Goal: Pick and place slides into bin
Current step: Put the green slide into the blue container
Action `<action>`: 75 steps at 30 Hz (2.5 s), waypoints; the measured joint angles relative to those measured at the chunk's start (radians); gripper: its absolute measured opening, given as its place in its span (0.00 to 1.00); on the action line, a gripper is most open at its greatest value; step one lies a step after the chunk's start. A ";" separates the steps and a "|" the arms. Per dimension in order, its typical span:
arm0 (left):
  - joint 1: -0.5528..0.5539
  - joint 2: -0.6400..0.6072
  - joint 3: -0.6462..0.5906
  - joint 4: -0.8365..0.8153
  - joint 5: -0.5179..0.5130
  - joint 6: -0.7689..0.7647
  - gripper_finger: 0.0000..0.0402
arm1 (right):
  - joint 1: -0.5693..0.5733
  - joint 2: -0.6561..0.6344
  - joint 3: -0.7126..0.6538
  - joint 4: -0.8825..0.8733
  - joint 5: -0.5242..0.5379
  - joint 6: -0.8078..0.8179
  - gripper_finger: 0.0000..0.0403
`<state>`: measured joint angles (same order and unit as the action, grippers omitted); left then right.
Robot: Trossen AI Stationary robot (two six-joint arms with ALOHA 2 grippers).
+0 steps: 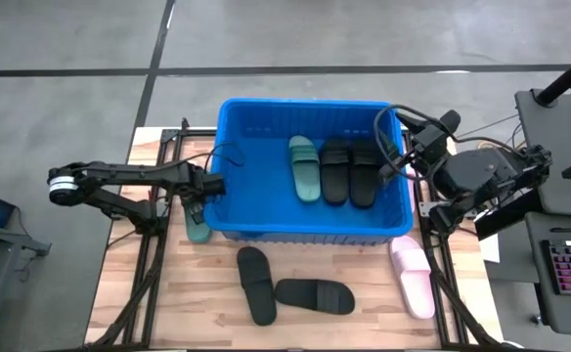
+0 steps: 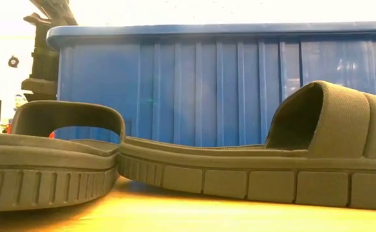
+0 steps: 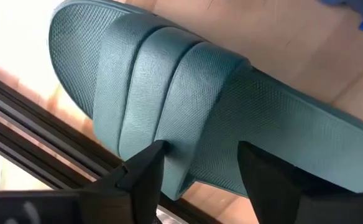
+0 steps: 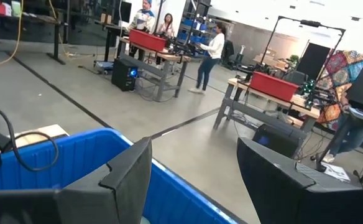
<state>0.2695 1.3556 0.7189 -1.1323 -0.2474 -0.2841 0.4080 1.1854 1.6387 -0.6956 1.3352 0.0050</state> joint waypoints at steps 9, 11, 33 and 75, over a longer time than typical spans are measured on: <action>0.001 -0.021 -0.001 0.004 -0.004 0.005 0.23 | 0.000 0.000 0.050 -0.001 -0.003 -0.027 0.56; 0.001 -0.038 -0.001 -0.002 -0.004 0.012 0.17 | 0.000 0.000 0.055 -0.001 -0.003 -0.039 0.56; 0.001 -0.227 0.139 -0.261 0.139 0.111 0.64 | 0.000 0.004 0.054 -0.003 -0.003 -0.032 0.56; 0.752 0.064 0.387 -0.257 0.445 0.632 0.65 | 0.000 0.004 0.053 -0.005 -0.029 -0.054 0.56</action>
<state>1.0214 1.4197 1.1057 -1.3892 0.1980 0.3483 0.4080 1.1896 1.6920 -0.7010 1.3060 -0.0492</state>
